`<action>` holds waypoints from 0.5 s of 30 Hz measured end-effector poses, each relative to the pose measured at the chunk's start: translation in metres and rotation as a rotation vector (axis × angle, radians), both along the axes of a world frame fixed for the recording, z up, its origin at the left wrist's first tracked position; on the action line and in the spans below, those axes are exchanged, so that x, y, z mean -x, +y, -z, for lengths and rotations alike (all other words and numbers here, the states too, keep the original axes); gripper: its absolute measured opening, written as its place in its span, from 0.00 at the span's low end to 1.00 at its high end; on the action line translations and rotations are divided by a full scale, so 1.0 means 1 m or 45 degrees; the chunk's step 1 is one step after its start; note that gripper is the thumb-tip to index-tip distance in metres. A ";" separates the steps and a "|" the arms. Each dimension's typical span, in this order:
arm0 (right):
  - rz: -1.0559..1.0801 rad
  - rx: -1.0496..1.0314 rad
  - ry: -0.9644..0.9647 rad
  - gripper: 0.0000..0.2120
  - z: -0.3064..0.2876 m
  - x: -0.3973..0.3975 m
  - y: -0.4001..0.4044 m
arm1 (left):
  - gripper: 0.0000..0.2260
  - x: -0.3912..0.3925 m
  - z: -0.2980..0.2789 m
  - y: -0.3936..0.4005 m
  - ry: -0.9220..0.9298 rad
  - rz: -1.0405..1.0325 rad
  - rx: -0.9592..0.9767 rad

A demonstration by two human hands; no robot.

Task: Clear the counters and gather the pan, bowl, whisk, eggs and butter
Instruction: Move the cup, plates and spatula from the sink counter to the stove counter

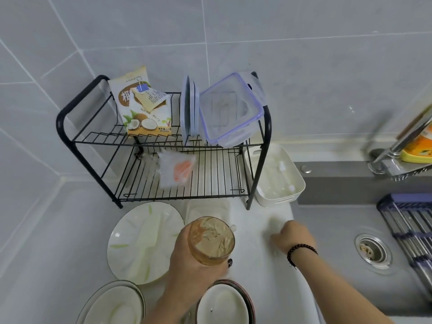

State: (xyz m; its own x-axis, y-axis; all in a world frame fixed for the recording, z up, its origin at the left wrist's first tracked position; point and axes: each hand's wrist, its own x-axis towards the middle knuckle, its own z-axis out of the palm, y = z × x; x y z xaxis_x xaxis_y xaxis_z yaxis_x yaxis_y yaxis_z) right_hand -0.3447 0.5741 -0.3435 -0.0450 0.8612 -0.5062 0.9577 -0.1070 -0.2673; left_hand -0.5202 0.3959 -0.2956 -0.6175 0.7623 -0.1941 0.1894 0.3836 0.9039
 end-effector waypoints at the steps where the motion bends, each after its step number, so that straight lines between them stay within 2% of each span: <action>1: -0.019 -0.009 -0.025 0.06 -0.001 0.001 0.001 | 0.38 -0.001 0.000 0.000 -0.003 -0.005 -0.001; 15: -0.248 -0.049 -0.156 0.06 -0.001 0.008 0.010 | 0.36 -0.015 -0.008 -0.003 0.000 -0.121 -0.105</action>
